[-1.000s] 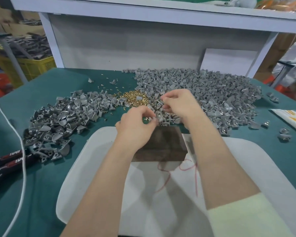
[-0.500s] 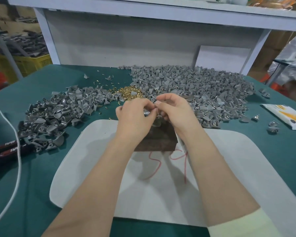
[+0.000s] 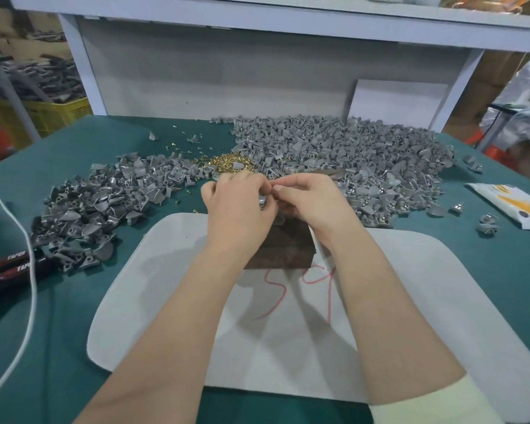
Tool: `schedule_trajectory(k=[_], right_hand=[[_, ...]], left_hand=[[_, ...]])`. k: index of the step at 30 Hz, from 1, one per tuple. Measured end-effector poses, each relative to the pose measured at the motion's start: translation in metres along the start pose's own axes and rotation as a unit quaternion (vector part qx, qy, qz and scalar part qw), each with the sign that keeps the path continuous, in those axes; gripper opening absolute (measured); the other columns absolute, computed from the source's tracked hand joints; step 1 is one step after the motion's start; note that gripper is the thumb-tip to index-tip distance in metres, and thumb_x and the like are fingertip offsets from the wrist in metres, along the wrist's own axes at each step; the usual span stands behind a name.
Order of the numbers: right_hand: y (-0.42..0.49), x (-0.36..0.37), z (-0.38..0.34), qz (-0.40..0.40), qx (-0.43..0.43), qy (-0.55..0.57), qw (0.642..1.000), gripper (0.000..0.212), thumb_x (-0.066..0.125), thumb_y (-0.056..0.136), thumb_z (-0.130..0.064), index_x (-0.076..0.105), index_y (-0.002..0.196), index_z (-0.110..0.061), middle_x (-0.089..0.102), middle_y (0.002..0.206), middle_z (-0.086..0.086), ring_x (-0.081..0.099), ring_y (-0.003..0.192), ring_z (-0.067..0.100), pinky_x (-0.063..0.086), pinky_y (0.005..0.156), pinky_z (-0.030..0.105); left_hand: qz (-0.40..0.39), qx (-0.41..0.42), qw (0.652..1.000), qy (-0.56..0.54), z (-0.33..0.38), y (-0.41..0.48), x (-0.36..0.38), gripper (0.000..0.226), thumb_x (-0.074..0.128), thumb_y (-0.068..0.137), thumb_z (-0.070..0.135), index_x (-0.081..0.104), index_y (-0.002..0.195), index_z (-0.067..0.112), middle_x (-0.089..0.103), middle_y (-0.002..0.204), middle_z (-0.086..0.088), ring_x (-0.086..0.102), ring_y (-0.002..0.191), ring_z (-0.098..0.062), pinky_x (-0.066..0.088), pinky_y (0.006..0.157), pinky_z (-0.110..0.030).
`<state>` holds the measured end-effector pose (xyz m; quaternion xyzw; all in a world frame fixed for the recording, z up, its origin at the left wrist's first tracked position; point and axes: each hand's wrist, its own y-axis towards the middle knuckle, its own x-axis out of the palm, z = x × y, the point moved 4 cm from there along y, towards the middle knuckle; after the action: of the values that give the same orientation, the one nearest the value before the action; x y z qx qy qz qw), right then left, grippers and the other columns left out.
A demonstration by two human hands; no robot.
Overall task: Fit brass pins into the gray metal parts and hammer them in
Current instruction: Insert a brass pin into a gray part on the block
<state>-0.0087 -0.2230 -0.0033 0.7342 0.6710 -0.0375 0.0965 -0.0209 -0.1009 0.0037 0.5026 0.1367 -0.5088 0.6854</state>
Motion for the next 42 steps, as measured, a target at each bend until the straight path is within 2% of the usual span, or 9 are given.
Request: schedule_trajectory(k=[6,10,14,19,23,28,34,37,42], right_hand=[[-0.018,-0.011,-0.003,0.002,-0.009,0.002,1.000,0.020,0.056,0.091,-0.001,0.067,0.076,-0.007,0.066,0.075,0.014,0.065,0.071,0.023,0.056,0.080,0.037],[-0.024,-0.016,0.001,0.062,-0.024,0.017,0.998,0.025,0.055,0.091,0.001,0.065,0.071,-0.010,0.063,0.065,0.009,0.063,0.057,0.014,0.058,0.071,0.033],[-0.003,-0.014,-0.005,0.138,-0.038,0.019,0.990,0.015,0.053,0.093,-0.004,0.063,0.082,-0.004,0.060,0.062,0.001,0.056,0.049,0.002,0.053,0.056,0.017],[0.001,-0.014,-0.005,0.161,-0.032,0.093,0.982,0.014,0.051,0.094,-0.005,0.063,0.091,-0.003,0.060,0.069,0.002,0.054,0.057,0.009,0.049,0.056,0.018],[-0.027,-0.026,-0.011,0.196,-0.061,0.187,0.961,0.014,0.053,0.094,-0.007,0.065,0.087,-0.007,0.063,0.071,0.001,0.055,0.056,0.007,0.047,0.055,0.016],[-0.049,-0.018,0.001,0.213,-0.065,0.193,0.956,0.018,0.054,0.094,-0.009,0.065,0.080,-0.014,0.063,0.068,-0.002,0.053,0.054,0.005,0.045,0.054,0.019],[-0.014,-0.006,0.011,0.212,-0.072,0.004,0.975,0.011,0.053,0.094,-0.016,0.063,0.088,-0.014,0.065,0.084,0.007,0.055,0.062,0.009,0.053,0.074,0.039],[0.000,-0.004,0.010,0.157,-0.088,-0.026,0.983,0.021,0.054,0.092,-0.016,0.061,0.075,-0.026,0.064,0.069,-0.007,0.054,0.050,-0.001,0.049,0.064,0.031],[0.020,-0.005,0.013,0.125,-0.070,-0.025,0.989,0.021,0.056,0.091,-0.018,0.062,0.071,-0.024,0.063,0.056,-0.010,0.053,0.045,0.004,0.048,0.053,0.030]], left_hand=[[-0.050,0.033,0.997,-0.055,0.007,-0.002,0.000,0.007,0.058,0.086,0.025,0.062,0.083,0.030,0.064,0.098,0.013,0.049,0.106,-0.014,0.015,0.082,-0.024],[-0.098,0.055,0.988,-0.103,0.012,-0.003,0.000,0.006,0.060,0.088,0.027,0.064,0.088,0.031,0.061,0.099,0.014,0.048,0.109,-0.014,0.024,0.094,-0.027],[-0.111,-0.018,0.984,-0.139,-0.004,0.002,-0.003,0.013,0.062,0.088,0.026,0.067,0.101,0.025,0.064,0.111,0.008,0.054,0.113,-0.017,0.036,0.104,-0.042],[-0.120,-0.112,0.973,-0.165,-0.022,0.004,0.002,0.014,0.059,0.090,0.024,0.066,0.102,0.022,0.066,0.109,0.007,0.058,0.110,-0.015,0.042,0.101,-0.037],[-0.131,-0.129,0.969,-0.162,-0.024,0.004,0.006,0.012,0.055,0.091,0.023,0.065,0.098,0.022,0.066,0.109,0.005,0.058,0.110,-0.016,0.043,0.100,-0.037],[-0.127,-0.146,0.965,-0.176,-0.027,0.005,0.005,0.012,0.054,0.091,0.023,0.065,0.097,0.023,0.067,0.106,0.005,0.059,0.104,-0.016,0.045,0.095,-0.031],[-0.153,-0.124,0.965,-0.171,-0.023,0.005,0.001,0.010,0.055,0.090,0.025,0.064,0.088,0.029,0.067,0.104,0.007,0.059,0.106,-0.019,0.041,0.102,-0.040],[-0.210,-0.100,0.963,-0.139,-0.022,0.003,-0.002,0.010,0.059,0.087,0.034,0.062,0.077,0.035,0.066,0.107,0.008,0.054,0.113,-0.021,0.037,0.105,-0.043],[-0.274,-0.047,0.954,-0.107,-0.016,-0.001,0.001,0.012,0.068,0.082,0.040,0.058,0.076,0.035,0.065,0.104,0.009,0.054,0.112,-0.022,0.039,0.102,-0.042]])
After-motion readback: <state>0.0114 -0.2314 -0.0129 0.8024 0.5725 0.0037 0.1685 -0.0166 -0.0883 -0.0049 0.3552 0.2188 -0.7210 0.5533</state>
